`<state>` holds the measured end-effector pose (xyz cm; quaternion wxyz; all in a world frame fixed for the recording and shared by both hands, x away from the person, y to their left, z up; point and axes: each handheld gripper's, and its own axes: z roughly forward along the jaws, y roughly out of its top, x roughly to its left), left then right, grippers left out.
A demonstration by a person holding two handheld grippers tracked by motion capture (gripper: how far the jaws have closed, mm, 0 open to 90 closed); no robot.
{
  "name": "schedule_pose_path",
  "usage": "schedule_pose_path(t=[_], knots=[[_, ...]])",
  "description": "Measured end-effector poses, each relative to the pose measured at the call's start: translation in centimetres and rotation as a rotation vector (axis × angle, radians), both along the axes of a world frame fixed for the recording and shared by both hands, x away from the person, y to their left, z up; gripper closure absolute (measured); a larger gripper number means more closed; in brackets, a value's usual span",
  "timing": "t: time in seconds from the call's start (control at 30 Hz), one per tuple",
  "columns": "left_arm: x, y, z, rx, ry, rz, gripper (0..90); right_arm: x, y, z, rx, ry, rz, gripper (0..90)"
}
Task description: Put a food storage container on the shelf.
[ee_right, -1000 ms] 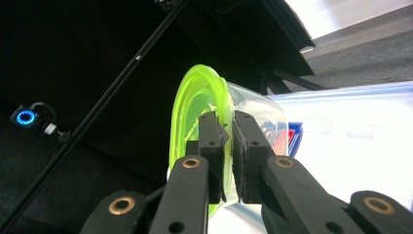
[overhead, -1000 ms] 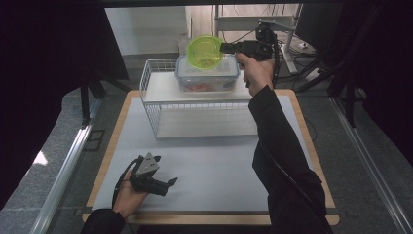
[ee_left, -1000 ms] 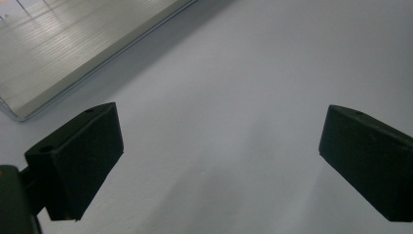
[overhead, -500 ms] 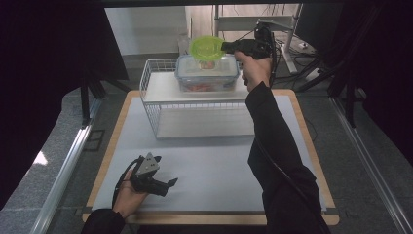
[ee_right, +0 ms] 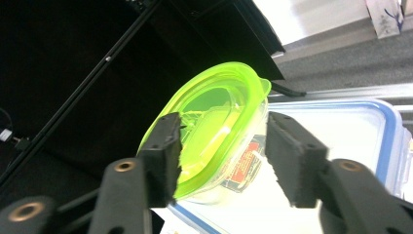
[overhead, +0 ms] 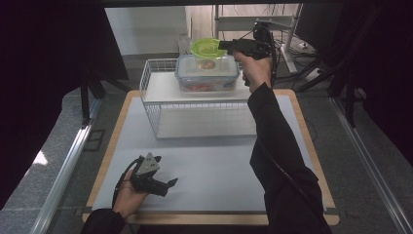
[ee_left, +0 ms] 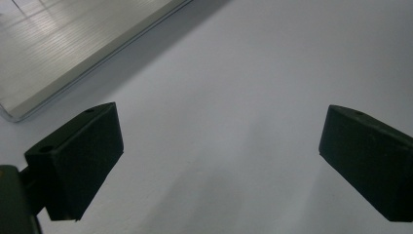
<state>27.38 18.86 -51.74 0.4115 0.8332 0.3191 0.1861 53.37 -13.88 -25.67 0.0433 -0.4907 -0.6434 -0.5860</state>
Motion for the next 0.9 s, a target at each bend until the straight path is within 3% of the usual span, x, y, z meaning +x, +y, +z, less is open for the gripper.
schedule_pose_path(t=[0.2,0.4,0.57,0.9], knots=[[0.0,0.0,0.0,0.005,-0.001,-0.001,2.1,-0.6,-1.0,0.2,-0.017,-0.064,0.028,24.9],[0.0,-0.1,0.0,0.009,-0.001,-0.003,2.2,-1.9,-1.4,-0.3,-0.15,-0.173,0.04,13.4],[0.0,-0.1,0.0,0.013,-0.001,-0.003,2.2,-3.2,-1.3,-1.1,-0.229,-0.223,0.066,9.5],[0.0,-0.2,0.0,-0.003,0.001,-0.004,1.9,-5.5,-0.7,-2.3,-0.273,-0.267,0.101,6.8]])
